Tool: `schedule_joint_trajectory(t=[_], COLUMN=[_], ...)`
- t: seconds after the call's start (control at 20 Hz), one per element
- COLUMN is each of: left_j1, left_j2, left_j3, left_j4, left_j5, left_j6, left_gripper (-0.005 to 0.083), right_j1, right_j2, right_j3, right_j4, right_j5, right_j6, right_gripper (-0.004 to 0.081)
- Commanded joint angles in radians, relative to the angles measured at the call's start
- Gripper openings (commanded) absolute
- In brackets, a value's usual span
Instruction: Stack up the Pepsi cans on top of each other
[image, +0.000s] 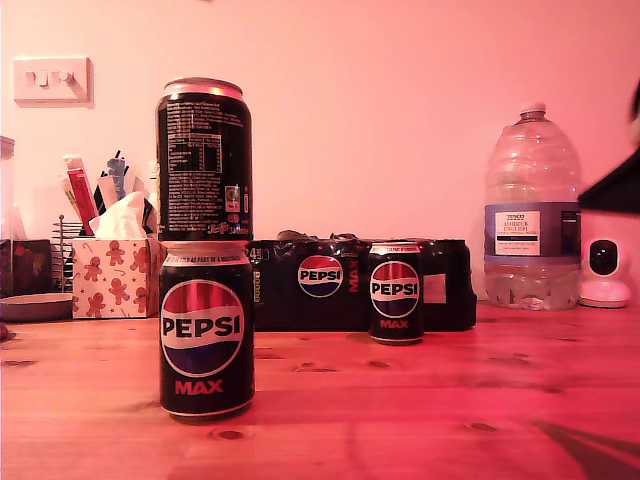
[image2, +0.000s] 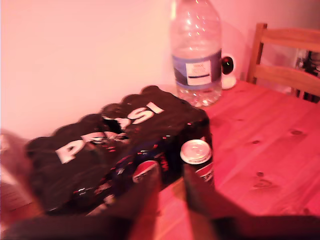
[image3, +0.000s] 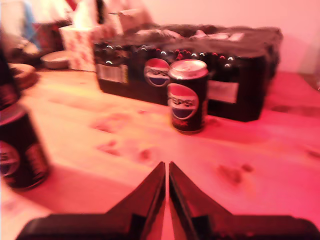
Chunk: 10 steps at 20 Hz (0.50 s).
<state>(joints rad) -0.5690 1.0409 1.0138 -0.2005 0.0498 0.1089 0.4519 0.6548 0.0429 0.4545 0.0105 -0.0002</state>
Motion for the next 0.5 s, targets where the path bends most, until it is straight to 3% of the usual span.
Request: schedule_joint_trajectory(t=[0.0,0.05,0.1,0.15,0.25,0.45], left_j1=[0.018,0.029,0.039,0.047,0.053,0.053], left_j2=[-0.019,-0.031,-0.041,-0.049,-0.059,-0.06], left_j3=[0.0,0.0,0.0,0.0,0.0,0.0], left_j4=[-0.03,-0.052,-0.074,-0.093,-0.117,-0.123], left_j5=[-0.005,-0.004,-0.004,-0.004,-0.003,-0.003], left_j6=[-0.006,-0.006,-0.007,-0.008,-0.008,-0.007], left_gripper=[-0.0022,-0.0022,-0.0022,-0.0022,-0.0022,-0.0022], right_j1=[-0.013,-0.017,-0.018,-0.016,-0.016,-0.016], right_j2=[0.078,0.127,0.177,0.224,0.314,0.469], right_j3=[0.004,0.005,0.01,0.024,0.073,0.209], right_j4=[0.111,0.162,0.202,0.227,0.263,0.266], right_j5=[-0.001,-0.002,-0.01,-0.015,0.01,0.029], right_j6=[-0.006,-0.01,-0.031,-0.043,-0.024,-0.027], right_gripper=[-0.0013,-0.0012,0.0056,0.0257,0.0753,0.0776])
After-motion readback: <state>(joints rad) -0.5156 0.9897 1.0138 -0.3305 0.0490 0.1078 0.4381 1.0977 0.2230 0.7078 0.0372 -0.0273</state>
